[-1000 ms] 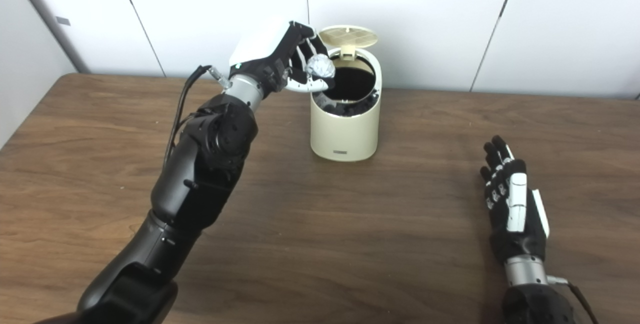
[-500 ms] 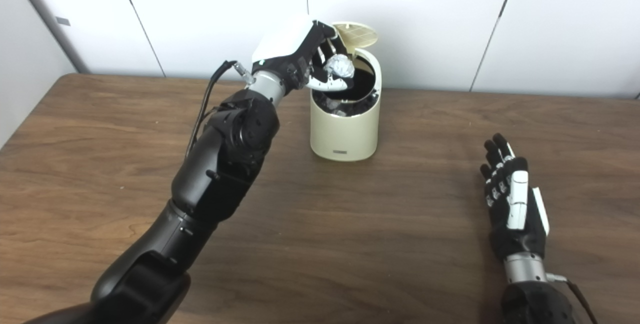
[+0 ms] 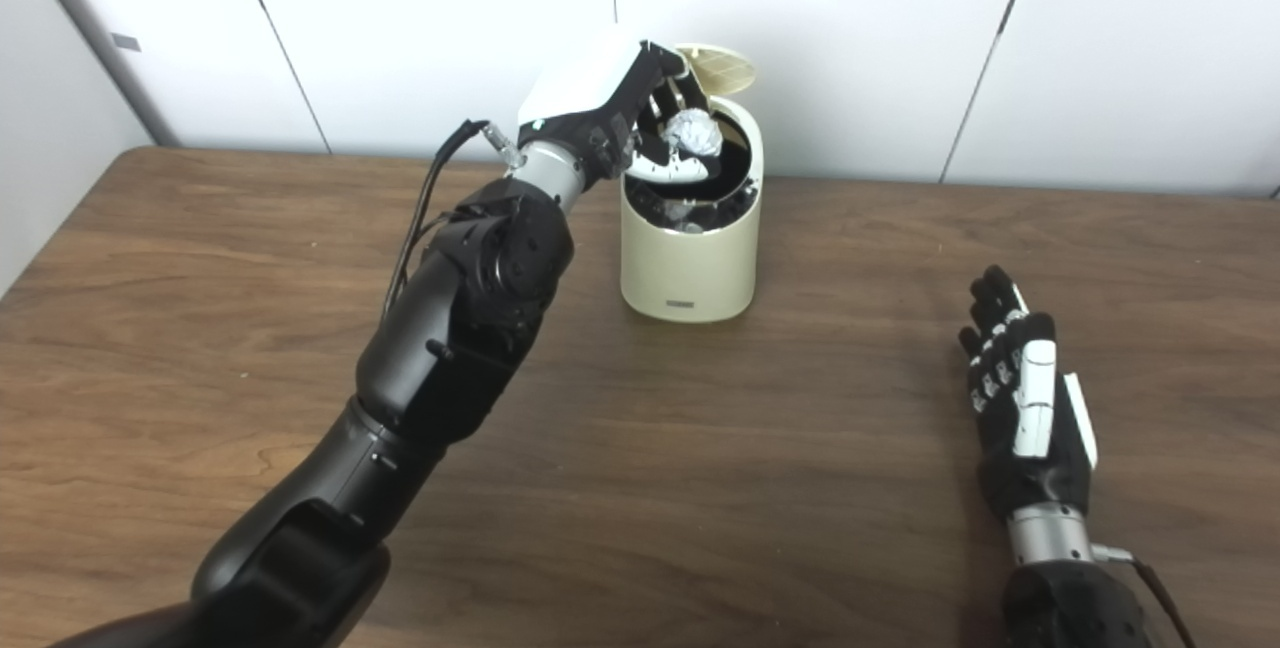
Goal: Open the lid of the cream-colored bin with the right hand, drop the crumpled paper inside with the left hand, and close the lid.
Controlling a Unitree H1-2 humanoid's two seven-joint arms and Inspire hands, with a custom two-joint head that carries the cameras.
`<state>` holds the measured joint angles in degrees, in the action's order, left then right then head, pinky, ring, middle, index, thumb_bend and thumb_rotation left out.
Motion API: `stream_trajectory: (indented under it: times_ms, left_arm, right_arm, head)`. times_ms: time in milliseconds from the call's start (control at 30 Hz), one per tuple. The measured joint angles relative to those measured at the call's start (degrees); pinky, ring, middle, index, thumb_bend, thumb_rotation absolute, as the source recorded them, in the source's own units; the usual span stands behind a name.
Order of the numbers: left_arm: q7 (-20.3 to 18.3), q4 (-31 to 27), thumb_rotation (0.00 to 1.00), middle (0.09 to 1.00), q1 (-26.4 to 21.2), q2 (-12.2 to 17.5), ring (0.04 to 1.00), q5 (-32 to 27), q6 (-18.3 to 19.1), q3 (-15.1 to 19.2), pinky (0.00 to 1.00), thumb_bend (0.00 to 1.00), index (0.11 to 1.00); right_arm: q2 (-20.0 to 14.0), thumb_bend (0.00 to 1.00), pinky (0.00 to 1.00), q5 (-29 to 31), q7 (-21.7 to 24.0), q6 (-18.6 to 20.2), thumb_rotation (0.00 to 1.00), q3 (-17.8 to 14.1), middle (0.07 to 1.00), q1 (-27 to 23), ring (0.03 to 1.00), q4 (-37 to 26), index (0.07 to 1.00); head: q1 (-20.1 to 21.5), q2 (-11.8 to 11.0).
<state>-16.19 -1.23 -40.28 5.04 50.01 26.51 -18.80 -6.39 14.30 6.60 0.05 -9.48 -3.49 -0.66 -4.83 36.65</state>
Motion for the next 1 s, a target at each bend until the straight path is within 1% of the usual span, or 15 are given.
stream_trajectory:
  times_ms: [100, 333, 433, 567, 633, 767, 867, 900, 967, 1000]
  left_arm:
    - [0.02, 0.0, 0.0, 0.474, 0.0, 0.02, 0.414, 0.02, -0.01, -0.02, 0.34, 0.48, 0.485]
    - [0.43, 0.03, 0.0, 0.499, 0.01, 0.5, 0.412, 1.66, -0.07, -0.95, 0.3, 0.47, 0.517]
    - [1.01, 0.24, 0.0, 0.522, 0.06, 0.6, 0.42, 2.04, -0.14, -1.38, 0.31, 0.47, 0.504]
    - [2.07, 0.9, 0.0, 0.513, 0.25, 0.88, 0.412, 2.07, -0.35, -1.94, 0.3, 0.47, 0.503]
    - [2.12, 1.19, 0.0, 0.511, 0.4, 1.08, 0.414, 2.04, -0.37, -2.06, 0.31, 0.47, 0.505]
    - [2.08, 1.32, 0.0, 0.536, 0.55, 1.35, 0.439, 1.98, -0.35, -2.05, 0.31, 0.47, 0.488]
    - [1.39, 1.33, 0.0, 0.519, 0.55, 1.45, 0.433, 2.0, -0.26, -2.14, 0.31, 0.47, 0.499]
    - [1.09, 1.33, 0.0, 0.495, 0.55, 1.53, 0.42, 2.0, -0.25, -2.24, 0.29, 0.47, 0.535]
    - [0.2, 1.33, 0.0, 0.485, 0.55, 1.71, 0.412, 2.0, -0.15, -2.24, 0.28, 0.47, 0.555]
    - [-0.1, 1.33, 0.0, 0.47, 0.55, 1.76, 0.392, 2.0, -0.09, -2.22, 0.32, 0.48, 0.553]
  right_arm:
    - [-0.01, 0.48, 1.0, 0.01, 0.0, 0.0, 1.0, -0.02, 0.961, 0.0, 1.0, -0.01, 0.946]
    - [-0.06, 0.47, 1.0, 0.01, 0.0, 0.0, 1.0, -0.05, 0.953, 0.0, 1.0, 0.0, 0.941]
    - [-0.08, 0.47, 1.0, 0.01, -0.01, 0.0, 1.0, -0.1, 0.953, -0.01, 1.0, 0.0, 0.943]
    - [-0.28, 0.46, 1.0, -0.04, 0.0, 0.0, 1.0, -0.04, 0.953, -0.04, 1.0, 0.05, 0.938]
    - [-0.28, 0.46, 1.0, -0.07, -0.02, 0.0, 1.0, -0.05, 0.946, -0.16, 1.0, 0.18, 0.934]
    - [-0.28, 0.47, 1.0, -0.18, -0.23, 0.0, 1.0, -0.11, 0.939, -0.53, 0.999, 0.6, 0.934]
    - [-0.31, 0.47, 1.0, -0.42, -0.27, -0.01, 1.0, -0.1, 0.939, -0.68, 0.997, 0.73, 0.935]
    - [-0.35, 0.47, 1.0, -0.52, -0.27, -0.01, 1.0, -0.1, 0.937, -0.69, 0.994, 0.73, 0.937]
    - [-0.42, 0.47, 1.0, -0.8, -0.27, -0.01, 1.0, -0.09, 0.934, -0.73, 0.991, 0.78, 0.938]
    - [-0.43, 0.48, 1.0, -0.94, -0.27, -0.01, 1.0, -0.11, 0.931, -0.78, 0.988, 0.84, 0.937]
  head:
    - [-0.18, 0.09]
    - [-0.18, 0.44]
    - [-0.18, 0.44]
    - [-0.35, 0.35]
    - [-0.44, 0.27]
    - [-0.53, 0.09]
    - [-0.53, 0.09]
    - [-0.62, 0.09]
    - [-0.79, 0.35]
    - [-0.88, 0.53]
